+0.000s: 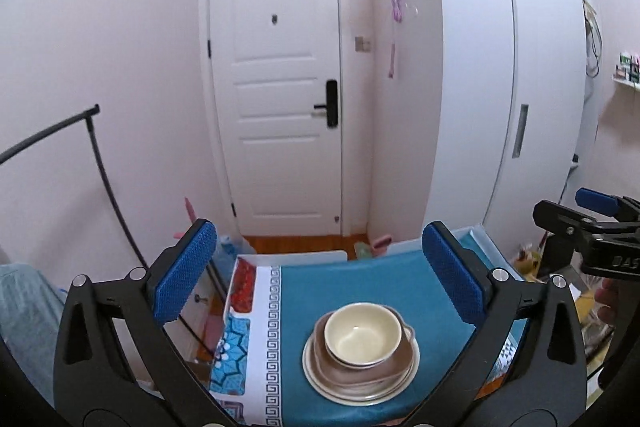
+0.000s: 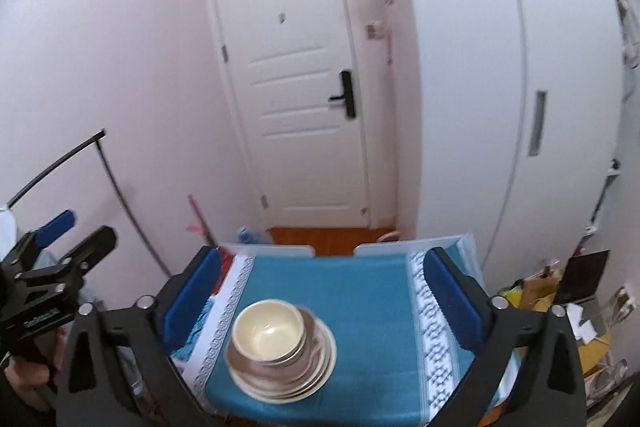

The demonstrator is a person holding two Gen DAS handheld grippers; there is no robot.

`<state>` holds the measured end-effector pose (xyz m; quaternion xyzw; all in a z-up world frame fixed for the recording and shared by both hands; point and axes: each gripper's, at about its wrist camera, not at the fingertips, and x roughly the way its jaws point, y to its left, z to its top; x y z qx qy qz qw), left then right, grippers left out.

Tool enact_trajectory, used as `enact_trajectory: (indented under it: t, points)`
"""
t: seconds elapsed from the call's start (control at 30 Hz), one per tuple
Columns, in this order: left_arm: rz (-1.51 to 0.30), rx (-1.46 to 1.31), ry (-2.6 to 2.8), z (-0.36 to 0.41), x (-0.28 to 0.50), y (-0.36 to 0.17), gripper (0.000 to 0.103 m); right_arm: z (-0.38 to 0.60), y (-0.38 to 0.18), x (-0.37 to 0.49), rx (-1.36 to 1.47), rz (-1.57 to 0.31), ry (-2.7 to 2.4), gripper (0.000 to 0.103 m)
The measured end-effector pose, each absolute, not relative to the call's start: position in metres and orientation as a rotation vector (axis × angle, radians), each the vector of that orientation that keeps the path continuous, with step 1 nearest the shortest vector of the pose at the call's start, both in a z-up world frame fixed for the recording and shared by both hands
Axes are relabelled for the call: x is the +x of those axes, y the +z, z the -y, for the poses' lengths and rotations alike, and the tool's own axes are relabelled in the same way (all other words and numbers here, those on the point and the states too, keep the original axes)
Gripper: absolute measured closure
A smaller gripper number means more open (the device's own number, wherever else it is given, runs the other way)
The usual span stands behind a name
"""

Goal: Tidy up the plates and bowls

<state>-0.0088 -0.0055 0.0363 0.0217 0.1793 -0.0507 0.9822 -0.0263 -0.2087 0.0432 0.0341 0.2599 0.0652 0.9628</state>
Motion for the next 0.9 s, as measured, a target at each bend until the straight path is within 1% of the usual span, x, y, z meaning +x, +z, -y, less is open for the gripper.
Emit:
enact_trajectory:
  t: [0.17,0.33,0.9]
  points:
    - [-0.322,0.066,-0.079,0.004,-0.017,0.038,0.000,0.198,0.041,-0.034,0.006,-0.471,0.068,0.001]
    - [-0.333,0.050,-0.083,0.000,-0.016,0.039,0.000,0.197,0.047,-0.038,-0.014,-0.424,0.033,0.001]
    - [-0.344,0.044,-0.073,-0.002,-0.011,0.038,0.000,0.195,0.049,-0.037,-0.015,-0.428,0.021,0.001]
